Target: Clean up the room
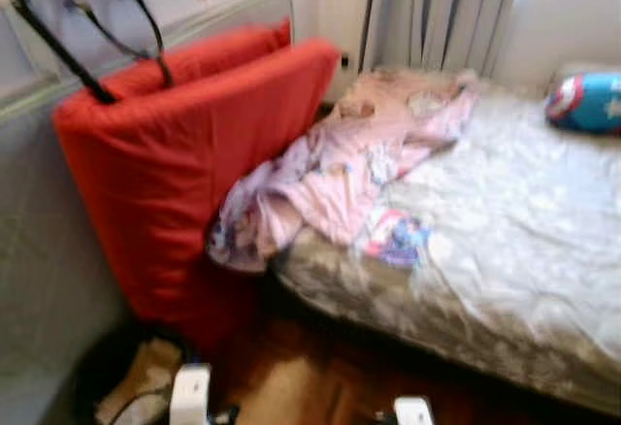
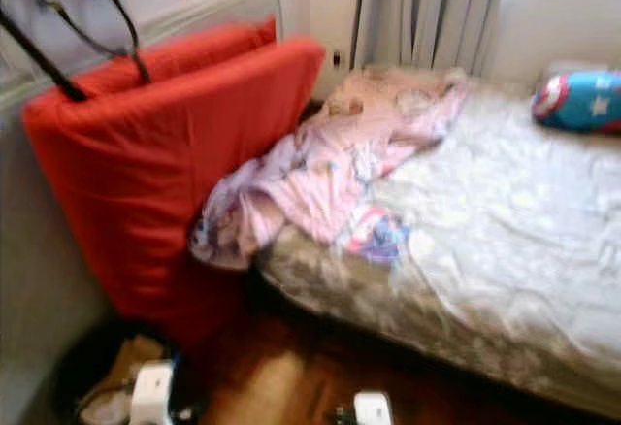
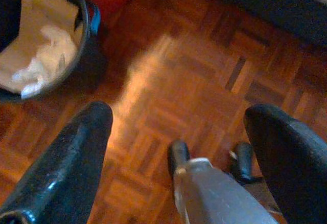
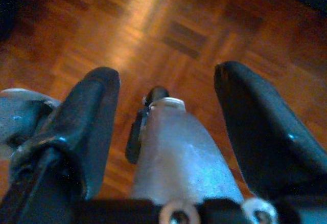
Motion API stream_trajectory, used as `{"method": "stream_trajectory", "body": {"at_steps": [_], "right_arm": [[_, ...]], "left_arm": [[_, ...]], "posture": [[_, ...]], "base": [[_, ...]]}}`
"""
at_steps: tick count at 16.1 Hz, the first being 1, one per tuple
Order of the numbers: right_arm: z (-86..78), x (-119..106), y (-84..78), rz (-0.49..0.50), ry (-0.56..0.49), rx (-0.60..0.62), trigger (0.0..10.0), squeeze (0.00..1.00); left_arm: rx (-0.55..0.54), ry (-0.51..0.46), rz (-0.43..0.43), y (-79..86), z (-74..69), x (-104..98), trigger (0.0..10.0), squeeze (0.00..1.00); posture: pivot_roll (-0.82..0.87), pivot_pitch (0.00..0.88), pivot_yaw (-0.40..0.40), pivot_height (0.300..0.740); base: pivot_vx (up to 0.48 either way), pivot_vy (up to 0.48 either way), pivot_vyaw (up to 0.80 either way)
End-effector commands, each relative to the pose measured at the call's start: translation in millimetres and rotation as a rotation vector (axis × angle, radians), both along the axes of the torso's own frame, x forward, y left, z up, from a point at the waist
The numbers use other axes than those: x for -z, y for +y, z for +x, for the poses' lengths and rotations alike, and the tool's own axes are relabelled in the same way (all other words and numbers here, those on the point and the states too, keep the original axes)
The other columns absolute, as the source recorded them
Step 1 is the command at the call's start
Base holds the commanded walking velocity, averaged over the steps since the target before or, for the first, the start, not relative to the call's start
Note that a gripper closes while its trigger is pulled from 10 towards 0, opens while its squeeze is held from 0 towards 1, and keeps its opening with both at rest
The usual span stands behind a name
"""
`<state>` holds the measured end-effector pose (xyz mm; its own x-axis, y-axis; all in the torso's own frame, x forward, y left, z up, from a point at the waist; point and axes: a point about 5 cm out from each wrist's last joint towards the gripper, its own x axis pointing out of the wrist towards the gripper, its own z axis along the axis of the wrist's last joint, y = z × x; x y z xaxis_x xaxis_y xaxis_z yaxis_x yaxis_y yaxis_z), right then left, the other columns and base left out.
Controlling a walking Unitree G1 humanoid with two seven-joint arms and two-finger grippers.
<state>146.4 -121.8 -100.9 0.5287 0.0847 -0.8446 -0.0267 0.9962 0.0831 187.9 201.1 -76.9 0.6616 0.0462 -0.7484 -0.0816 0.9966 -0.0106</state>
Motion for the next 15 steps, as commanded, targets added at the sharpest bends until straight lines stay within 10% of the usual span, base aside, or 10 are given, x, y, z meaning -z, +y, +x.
{"method": "stream_trajectory", "body": {"at_steps": [1, 15], "right_arm": [[-0.8, 0.4, -0.7, 0.002, 0.004, 0.003, 10.0, 0.0], [-5.0, 1.7, -4.2, -0.004, 0.005, 0.001, 10.0, 0.0]], "left_arm": [[0.007, 0.001, -0.002, -2.1, 2.2, -0.5, 10.0, 0.0], [0.014, 0.042, 0.005, 4.9, -10.7, 4.7, 10.0, 0.0]], "posture": [[-0.04, 0.0, 0.01, 0.74], [-0.07, 0.0, 0.021, 0.74]], "base": [[0.0, -0.3, 0.0], [0.0, -0.304, 0.0]]}}
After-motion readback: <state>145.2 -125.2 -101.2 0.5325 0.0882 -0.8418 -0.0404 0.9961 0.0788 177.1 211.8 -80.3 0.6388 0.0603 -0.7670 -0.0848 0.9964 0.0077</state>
